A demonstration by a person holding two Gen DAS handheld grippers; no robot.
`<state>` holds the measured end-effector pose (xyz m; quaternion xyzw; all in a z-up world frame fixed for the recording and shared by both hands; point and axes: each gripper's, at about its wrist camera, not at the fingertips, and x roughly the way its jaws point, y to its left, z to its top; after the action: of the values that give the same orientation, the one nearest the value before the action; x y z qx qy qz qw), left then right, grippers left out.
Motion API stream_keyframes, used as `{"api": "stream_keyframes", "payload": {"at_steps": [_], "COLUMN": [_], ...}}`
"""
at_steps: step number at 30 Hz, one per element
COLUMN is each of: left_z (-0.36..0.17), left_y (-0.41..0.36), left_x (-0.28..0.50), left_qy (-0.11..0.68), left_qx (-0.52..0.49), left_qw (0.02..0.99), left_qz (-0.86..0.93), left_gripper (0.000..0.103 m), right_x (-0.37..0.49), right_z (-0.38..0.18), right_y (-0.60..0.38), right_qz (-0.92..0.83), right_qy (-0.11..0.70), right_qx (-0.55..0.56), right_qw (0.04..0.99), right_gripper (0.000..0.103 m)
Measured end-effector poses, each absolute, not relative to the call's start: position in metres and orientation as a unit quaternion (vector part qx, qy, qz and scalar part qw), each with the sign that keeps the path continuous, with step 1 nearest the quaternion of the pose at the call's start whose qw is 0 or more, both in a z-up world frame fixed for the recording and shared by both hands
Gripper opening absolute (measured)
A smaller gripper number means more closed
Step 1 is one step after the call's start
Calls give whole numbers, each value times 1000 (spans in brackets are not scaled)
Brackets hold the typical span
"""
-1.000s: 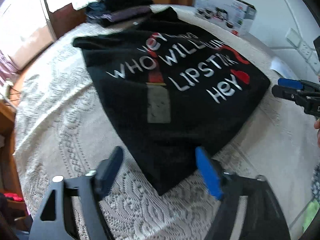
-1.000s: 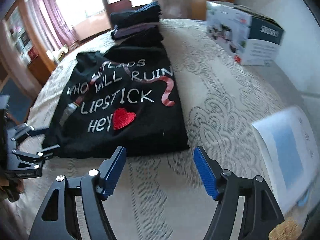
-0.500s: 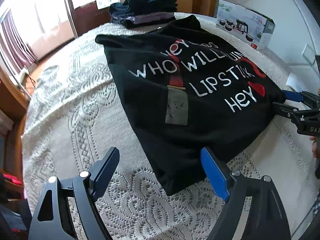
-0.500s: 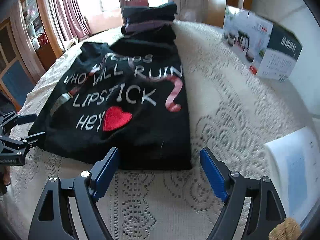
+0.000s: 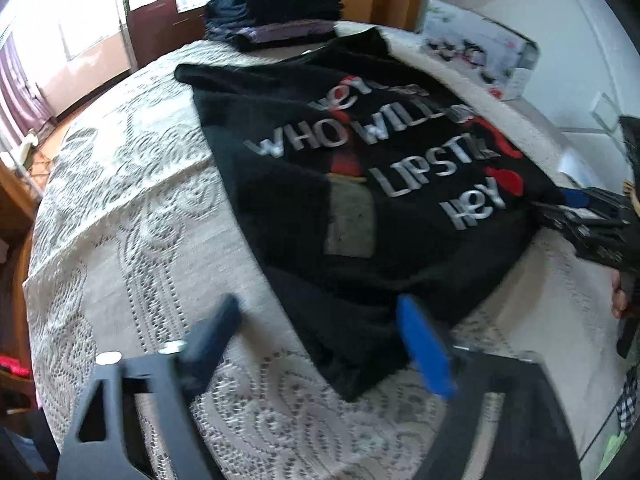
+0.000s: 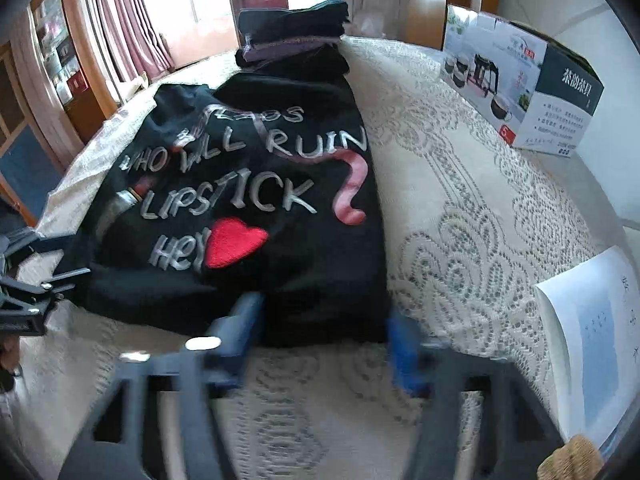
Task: Fold clothes
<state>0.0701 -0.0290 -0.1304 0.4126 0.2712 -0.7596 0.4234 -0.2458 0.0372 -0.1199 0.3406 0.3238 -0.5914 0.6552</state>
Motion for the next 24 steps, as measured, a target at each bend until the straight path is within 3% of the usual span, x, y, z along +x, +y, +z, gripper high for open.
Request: {"api": "stream_keyframes", "payload": {"at_steps": [1, 2, 4, 13, 16, 18, 21, 23, 24], "left_z": [-128, -125, -119, -65, -77, -86, -69, -52, -45], "left_y": [-26, -25, -24, -9, 8, 12, -14, -41, -57], "left_x": [67, 66, 69, 140, 170, 187, 205, 210, 210], "left_qy": [268, 265, 260, 227, 240, 260, 278, 273, 268], "left_qx": [415, 419, 423, 451, 511, 538, 520, 486, 471], "left_qw": [409, 400, 391, 318, 261, 235, 247, 274, 289], "left_qz": [-767, -771, -775, -802, -783, -767, -769, -783, -789], "left_gripper": [40, 22, 9, 7, 11, 19, 38, 57, 60], "right_x": [-243, -239, -229, -190, -167, -158, -159, -173, -180], "right_z": [-119, -119, -116, -83, -97, -102, -98, -76, -64], "right_y": [38, 38, 41, 114, 157, 178, 198, 190, 185], "right_qz": [-590, -587, -597, -571, -541, -536, -557, -585, -599], "right_qy": [322, 318, 329, 271, 282, 291, 298, 276, 265], "right_qx": [347, 355, 351, 440, 496, 515, 520, 491, 475], "right_qw": [654, 655, 642, 638, 618, 601, 576, 584, 588], "right_gripper": [24, 17, 15, 14, 16, 21, 26, 27, 28]}}
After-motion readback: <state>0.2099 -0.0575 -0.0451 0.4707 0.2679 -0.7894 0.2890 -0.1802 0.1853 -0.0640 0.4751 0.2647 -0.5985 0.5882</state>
